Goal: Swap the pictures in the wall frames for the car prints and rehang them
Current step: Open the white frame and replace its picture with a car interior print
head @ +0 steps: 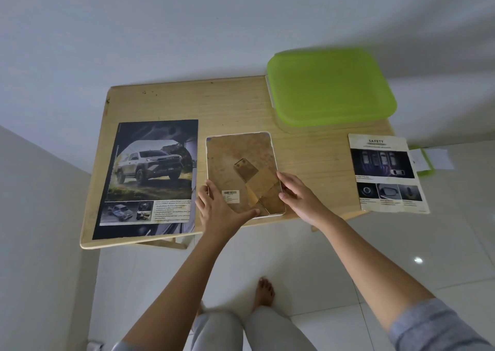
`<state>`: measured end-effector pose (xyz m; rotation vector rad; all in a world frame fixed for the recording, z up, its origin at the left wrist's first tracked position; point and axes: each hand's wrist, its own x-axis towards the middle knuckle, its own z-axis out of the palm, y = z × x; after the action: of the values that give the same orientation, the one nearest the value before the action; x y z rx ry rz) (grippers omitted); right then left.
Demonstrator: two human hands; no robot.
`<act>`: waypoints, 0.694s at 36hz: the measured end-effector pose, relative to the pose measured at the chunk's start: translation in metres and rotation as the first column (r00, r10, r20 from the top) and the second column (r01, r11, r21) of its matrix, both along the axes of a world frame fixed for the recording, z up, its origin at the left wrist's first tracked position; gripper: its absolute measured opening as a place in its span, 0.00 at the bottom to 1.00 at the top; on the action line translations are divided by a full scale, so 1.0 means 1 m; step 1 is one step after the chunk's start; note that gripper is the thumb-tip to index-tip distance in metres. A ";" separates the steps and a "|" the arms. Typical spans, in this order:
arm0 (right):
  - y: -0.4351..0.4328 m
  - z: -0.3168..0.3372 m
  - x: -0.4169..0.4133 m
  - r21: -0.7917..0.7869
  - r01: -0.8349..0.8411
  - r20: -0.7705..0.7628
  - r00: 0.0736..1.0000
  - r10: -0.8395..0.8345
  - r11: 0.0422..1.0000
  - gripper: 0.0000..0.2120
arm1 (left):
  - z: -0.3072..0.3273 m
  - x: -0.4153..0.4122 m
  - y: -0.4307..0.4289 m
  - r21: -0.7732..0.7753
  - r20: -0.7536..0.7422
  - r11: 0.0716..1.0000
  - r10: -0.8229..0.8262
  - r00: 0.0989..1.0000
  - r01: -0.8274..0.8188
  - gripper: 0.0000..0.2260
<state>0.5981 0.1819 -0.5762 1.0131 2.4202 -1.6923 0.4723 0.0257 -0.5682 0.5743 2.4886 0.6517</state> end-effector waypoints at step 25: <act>-0.001 -0.004 -0.003 -0.064 0.131 -0.080 0.987 -0.136 0.989 0.24 | 0.000 -0.001 0.004 -0.004 -0.004 0.998 0.067 0.998 -0.067 0.57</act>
<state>0.5951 0.1812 -0.5803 1.1433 2.3863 -1.8725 0.4712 0.0302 -0.5679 0.4931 2.5213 0.6705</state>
